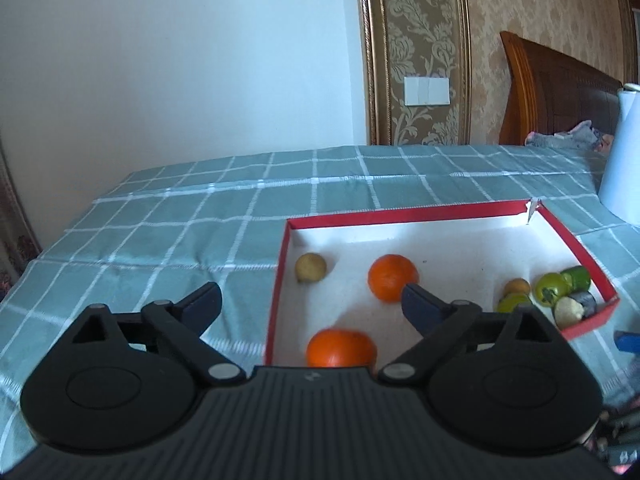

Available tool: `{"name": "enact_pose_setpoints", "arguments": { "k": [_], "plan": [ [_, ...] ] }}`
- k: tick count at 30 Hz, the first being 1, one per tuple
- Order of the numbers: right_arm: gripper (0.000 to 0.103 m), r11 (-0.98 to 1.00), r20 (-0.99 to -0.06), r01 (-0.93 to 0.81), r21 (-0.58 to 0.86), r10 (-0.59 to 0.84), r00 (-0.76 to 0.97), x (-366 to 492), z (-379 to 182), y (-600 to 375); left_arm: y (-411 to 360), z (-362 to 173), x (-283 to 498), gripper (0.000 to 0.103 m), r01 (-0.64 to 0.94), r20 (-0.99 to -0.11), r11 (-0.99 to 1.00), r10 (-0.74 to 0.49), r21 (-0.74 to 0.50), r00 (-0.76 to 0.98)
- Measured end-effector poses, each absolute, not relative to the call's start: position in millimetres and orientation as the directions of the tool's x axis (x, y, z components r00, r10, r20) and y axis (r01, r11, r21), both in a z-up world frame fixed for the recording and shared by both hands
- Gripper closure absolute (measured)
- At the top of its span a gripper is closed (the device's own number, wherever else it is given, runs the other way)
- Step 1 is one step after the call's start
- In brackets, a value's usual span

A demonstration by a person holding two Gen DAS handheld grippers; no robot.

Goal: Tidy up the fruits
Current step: 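Withdraw the open left tool from the tray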

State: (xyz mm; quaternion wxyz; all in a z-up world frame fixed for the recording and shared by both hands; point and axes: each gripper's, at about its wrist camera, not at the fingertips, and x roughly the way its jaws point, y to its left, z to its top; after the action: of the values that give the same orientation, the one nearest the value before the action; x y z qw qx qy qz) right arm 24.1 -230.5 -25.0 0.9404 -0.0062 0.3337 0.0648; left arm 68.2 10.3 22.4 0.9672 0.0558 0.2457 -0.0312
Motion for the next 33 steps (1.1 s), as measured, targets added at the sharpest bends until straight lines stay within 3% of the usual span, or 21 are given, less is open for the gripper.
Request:
{"name": "enact_pose_setpoints", "arguments": {
  "k": [9, 33],
  "plan": [
    [0.005, 0.992, -0.629, -0.125, 0.031, 0.117, 0.769, 23, -25, -231, 23, 6, 31, 0.005, 0.034, -0.485, 0.994, 0.021, 0.104, 0.875],
    [0.005, 0.987, -0.568, -0.143, 0.067, 0.155, 0.808, 12, -17, -233, 63, -41, 35, 0.003, 0.002, -0.602, 0.999, -0.021, -0.032, 0.799]
  ]
}}
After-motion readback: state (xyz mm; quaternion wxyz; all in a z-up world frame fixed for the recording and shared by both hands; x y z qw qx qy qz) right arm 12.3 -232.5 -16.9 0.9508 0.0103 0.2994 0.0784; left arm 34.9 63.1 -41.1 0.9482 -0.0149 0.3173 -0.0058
